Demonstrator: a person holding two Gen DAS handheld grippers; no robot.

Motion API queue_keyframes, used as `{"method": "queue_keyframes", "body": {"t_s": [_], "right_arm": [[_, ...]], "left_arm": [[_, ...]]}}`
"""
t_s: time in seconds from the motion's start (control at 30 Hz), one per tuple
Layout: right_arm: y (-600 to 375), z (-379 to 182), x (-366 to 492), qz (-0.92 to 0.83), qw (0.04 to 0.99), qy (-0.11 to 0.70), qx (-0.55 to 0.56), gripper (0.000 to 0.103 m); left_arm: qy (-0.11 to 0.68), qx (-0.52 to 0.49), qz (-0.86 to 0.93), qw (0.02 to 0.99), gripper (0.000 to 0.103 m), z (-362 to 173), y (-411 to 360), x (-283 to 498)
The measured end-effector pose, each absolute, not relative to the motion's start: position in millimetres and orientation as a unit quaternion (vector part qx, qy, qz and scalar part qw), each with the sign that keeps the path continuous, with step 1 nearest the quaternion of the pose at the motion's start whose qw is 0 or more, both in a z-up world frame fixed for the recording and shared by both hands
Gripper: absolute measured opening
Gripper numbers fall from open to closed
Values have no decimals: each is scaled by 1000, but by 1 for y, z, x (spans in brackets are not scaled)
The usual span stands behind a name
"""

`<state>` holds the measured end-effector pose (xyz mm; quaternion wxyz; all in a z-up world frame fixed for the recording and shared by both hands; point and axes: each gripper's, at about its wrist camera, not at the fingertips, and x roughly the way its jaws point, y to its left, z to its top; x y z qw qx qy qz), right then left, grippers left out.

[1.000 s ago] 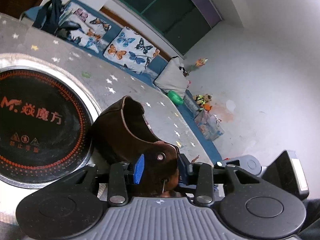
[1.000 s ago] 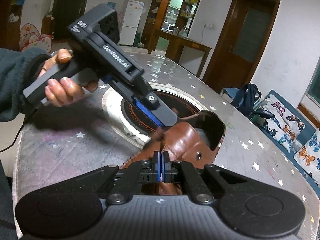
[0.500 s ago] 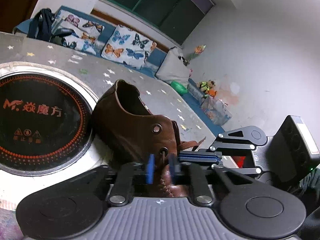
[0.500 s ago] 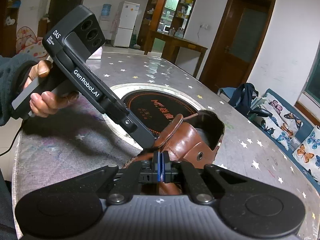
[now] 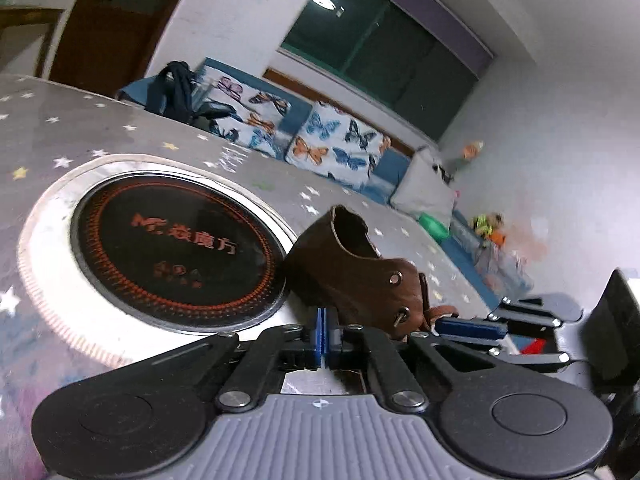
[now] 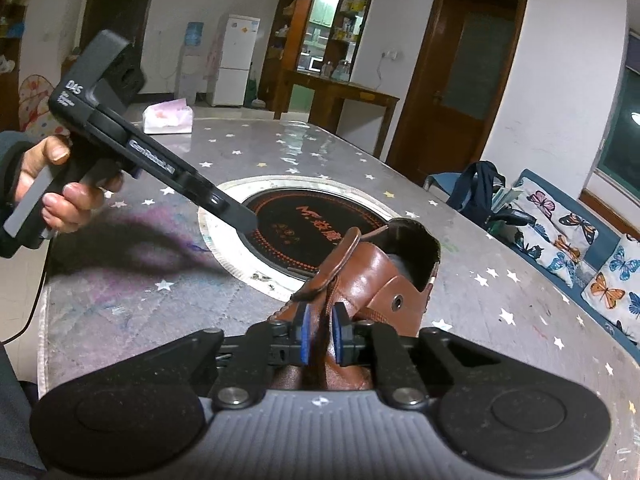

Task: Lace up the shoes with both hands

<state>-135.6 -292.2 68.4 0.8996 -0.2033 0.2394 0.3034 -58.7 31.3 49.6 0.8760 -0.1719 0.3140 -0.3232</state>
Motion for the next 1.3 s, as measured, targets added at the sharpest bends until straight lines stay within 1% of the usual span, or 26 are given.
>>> {"method": "queue_keyframes", "body": {"t_s": [0.03, 0.1, 0.2, 0.3, 0.4, 0.47, 0.53, 0.57, 0.6, 0.67, 0.77, 0.8, 0.9, 1.0, 1.07, 1.13, 1.2, 1.27, 1.3], "right_arm": [[-291, 68, -135, 301, 900, 239, -204, 10], [-290, 66, -132, 295, 901, 243, -204, 10], [-290, 65, -127, 292, 901, 247, -205, 10], [-292, 66, -130, 291, 901, 248, -203, 10], [-294, 67, -133, 291, 902, 247, -201, 11], [-296, 67, -135, 289, 903, 247, -199, 15], [-299, 67, -136, 286, 905, 247, -197, 17], [-300, 67, -136, 285, 905, 247, -195, 17], [-300, 67, -137, 284, 906, 248, -194, 18], [-302, 67, -138, 281, 908, 248, -190, 28], [-304, 67, -141, 277, 909, 249, -186, 30], [-305, 67, -143, 276, 910, 249, -186, 31], [-307, 68, -148, 271, 911, 250, -183, 37], [-310, 69, -152, 266, 915, 250, -170, 46], [-312, 68, -154, 265, 917, 252, -156, 48], [-311, 67, -155, 265, 918, 253, -151, 48], [-309, 66, -155, 265, 918, 255, -151, 48], [-307, 67, -155, 266, 918, 254, -149, 48], [-306, 67, -156, 267, 918, 253, -149, 48]], "left_arm": [[312, -170, -331, 875, 1, 51, 29, -61], [310, -148, -343, 874, 15, 55, 18, -64], [301, -112, -362, 875, 21, 60, -4, -66], [297, -87, -375, 874, 24, 60, -24, -62], [300, -73, -383, 871, 24, 56, -37, -57], [299, -67, -385, 871, 23, 54, -43, -55], [294, -64, -388, 871, 21, 53, -45, -55], [292, -64, -389, 871, 16, 52, -45, -56], [290, -63, -389, 872, 6, 52, -45, -56], [285, -65, -384, 876, 6, 52, -42, -59], [279, -72, -367, 884, 5, 55, -36, -65], [277, -72, -359, 889, 0, 56, -33, -68], [276, -80, -316, 904, 0, 57, -14, -74], [275, -107, -287, 911, 0, 57, 7, -79], [283, -123, -295, 905, 1, 57, 10, -82], [281, -109, -307, 903, 5, 59, 0, -85], [276, -94, -320, 901, 15, 61, -12, -88], [267, -80, -336, 899, 21, 63, -24, -88], [266, -74, -343, 898, 22, 63, -31, -86]]}}
